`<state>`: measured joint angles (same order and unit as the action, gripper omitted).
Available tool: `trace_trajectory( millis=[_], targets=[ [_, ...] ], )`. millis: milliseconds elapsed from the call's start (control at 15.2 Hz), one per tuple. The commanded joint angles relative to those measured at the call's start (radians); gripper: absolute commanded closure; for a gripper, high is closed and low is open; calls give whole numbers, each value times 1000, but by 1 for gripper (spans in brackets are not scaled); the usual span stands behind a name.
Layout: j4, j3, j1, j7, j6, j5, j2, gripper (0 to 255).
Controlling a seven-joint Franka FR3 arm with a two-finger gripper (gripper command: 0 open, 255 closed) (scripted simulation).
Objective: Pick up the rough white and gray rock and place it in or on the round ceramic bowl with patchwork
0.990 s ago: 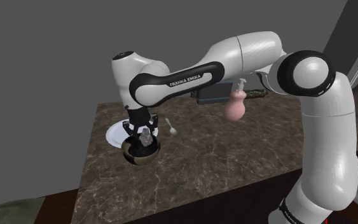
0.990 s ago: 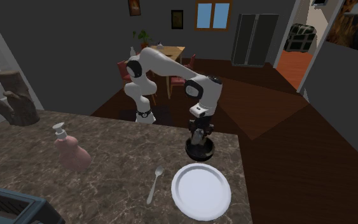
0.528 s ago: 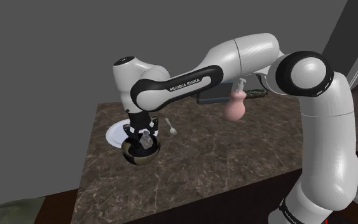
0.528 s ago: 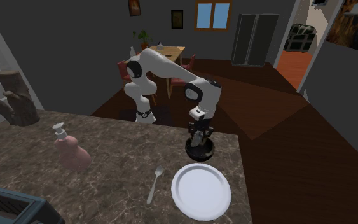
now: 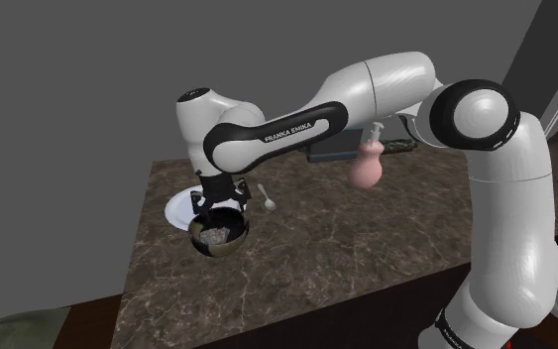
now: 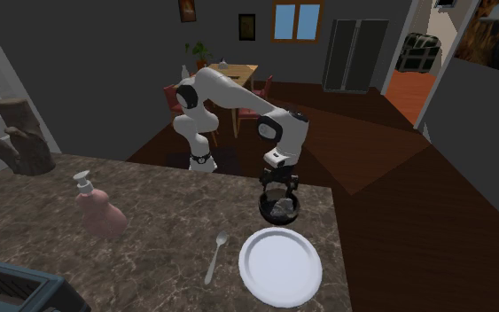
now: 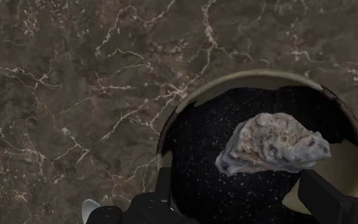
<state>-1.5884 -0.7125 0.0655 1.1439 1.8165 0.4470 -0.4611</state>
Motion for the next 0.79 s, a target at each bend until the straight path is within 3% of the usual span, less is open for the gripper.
trace_trajectory(
  millis=[0,198,726],
  targets=[
    [27,-4,-5,-5,-30,-6,5,0],
    [115,-11,-26,-17,-119,-17,9,0],
    [115,-11,-26,-17,-119,-17,9,0]
  ],
)
